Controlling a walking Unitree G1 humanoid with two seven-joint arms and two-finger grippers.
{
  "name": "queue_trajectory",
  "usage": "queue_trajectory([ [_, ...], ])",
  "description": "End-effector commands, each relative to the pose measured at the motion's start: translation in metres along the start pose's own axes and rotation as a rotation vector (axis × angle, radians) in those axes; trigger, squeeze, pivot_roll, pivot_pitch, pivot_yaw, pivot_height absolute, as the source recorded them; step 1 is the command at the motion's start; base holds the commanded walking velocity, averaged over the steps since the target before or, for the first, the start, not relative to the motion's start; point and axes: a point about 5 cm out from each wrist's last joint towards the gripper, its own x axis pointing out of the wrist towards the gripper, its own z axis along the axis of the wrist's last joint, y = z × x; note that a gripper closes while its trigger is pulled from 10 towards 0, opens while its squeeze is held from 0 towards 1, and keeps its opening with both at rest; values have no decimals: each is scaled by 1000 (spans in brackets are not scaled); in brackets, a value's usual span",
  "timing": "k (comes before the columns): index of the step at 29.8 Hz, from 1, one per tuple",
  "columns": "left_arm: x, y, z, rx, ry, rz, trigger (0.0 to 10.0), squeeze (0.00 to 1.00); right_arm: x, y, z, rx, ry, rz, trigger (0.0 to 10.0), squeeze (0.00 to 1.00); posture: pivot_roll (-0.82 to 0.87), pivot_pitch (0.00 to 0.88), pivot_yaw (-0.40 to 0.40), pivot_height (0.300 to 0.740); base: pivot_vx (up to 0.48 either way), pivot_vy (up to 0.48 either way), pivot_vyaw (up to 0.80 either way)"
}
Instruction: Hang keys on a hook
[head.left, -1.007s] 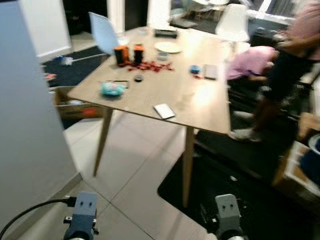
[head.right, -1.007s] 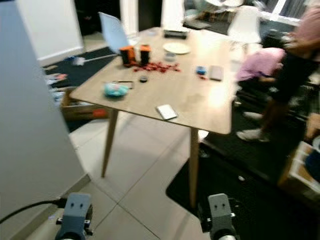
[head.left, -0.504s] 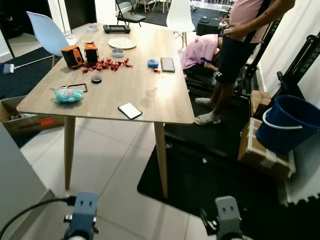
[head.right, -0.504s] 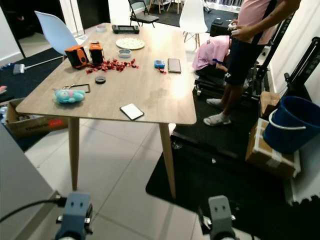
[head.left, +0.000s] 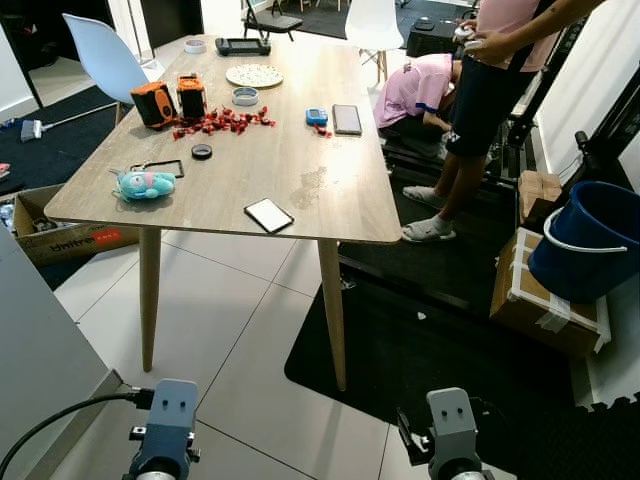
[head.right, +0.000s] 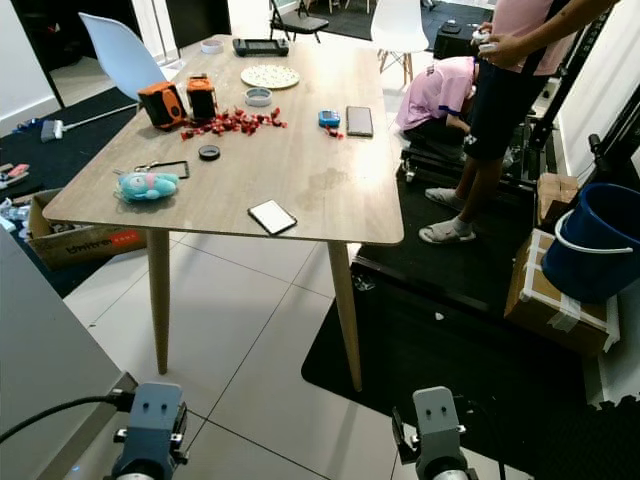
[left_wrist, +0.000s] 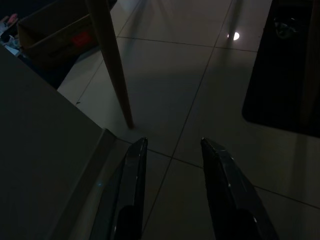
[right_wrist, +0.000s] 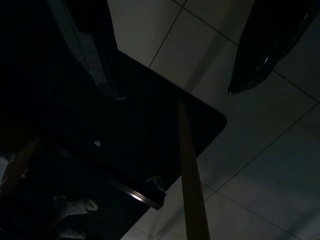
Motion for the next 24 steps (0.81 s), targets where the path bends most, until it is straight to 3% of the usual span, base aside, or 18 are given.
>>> queue_trajectory([
  [1,-3,0,-7,32,18,-10,10000,0,-4,0,-6,-9,19,7,10000,0,127,148,-37,740,480,0,0],
  [6,-1,1,-7,33,20,-4,10000,0,-3,-1,-4,-11,9,5,10000,0,127,148,-37,740,480,0,0],
  [12,6,11,8,-6,-28,38,10000,0,7,-6,24,-34,-124,-9,10000,0,127,142,-36,740,480,0,0],
  [14,10,20,31,-54,-109,52,10000,0,13,-10,48,-47,-225,-14,10000,0,127,142,-36,740,382,0,0],
  [16,10,24,41,-76,-144,54,10000,0,15,-12,58,-52,-263,-16,10000,0,127,142,-36,740,345,0,0],
  [17,11,30,56,-102,-194,54,10000,0,17,-14,71,-60,-317,-19,10000,0,127,142,-37,740,0,0,0],
  [18,11,30,56,-102,-194,54,10000,0,17,-14,71,-60,-317,-19,10000,0,127,142,-37,740,0,0,0],
  [23,13,47,112,-163,-380,28,10000,0,18,-22,129,-86,-528,-32,10000,0,132,149,-37,740,0,0,0],
  [24,13,47,112,-163,-380,28,10000,0,18,-22,129,-86,-528,-32,10000,0,132,149,-37,740,0,0,0],
])
